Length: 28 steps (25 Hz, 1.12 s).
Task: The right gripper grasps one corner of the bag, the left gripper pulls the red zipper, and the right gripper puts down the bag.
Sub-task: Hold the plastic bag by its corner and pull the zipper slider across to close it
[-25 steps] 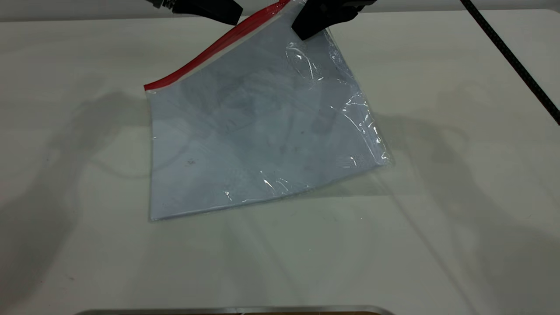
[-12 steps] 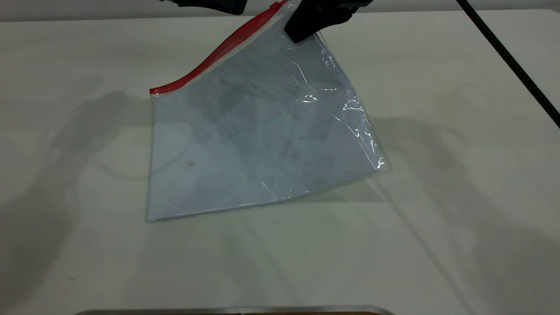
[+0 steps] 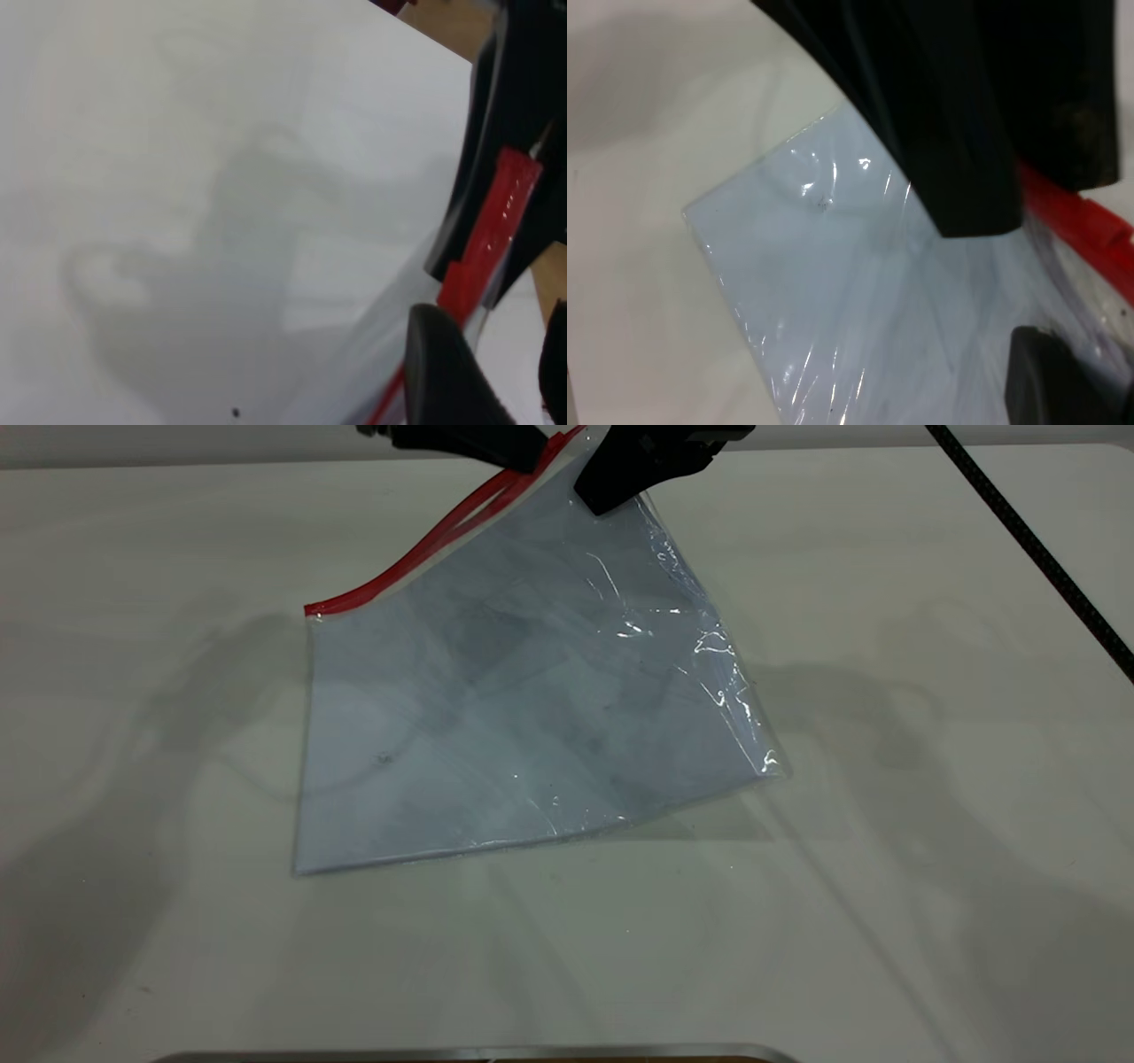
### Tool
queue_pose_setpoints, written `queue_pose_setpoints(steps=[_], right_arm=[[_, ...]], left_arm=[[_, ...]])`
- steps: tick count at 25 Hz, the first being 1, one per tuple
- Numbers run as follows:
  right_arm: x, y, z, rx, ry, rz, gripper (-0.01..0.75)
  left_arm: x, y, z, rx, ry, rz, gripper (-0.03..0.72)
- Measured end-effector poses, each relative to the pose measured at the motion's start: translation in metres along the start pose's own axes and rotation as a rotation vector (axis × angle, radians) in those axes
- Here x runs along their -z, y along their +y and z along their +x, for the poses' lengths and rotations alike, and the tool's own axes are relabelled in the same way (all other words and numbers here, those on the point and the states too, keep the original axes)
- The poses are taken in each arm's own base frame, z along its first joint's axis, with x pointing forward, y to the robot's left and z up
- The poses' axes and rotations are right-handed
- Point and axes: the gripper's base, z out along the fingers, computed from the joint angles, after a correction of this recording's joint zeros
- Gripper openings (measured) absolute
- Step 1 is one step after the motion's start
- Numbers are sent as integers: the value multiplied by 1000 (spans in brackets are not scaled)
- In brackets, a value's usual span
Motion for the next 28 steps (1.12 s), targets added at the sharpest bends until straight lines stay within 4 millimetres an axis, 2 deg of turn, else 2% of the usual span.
queue_pose_setpoints(steps=[3, 7, 24, 28], right_arm=[[0, 1, 0, 0, 1, -10, 33], [0, 1, 0, 5, 1, -15, 33], [0, 2, 0, 25, 1, -17, 33], [0, 2, 0, 25, 1, -17, 33]], left_arm=[[3, 3, -9, -30, -9, -24, 385], [6, 4, -18, -53, -18, -40, 395], [-10, -1, -15, -42, 49, -3, 398], [-14, 0, -15, -46, 57, -18, 360]])
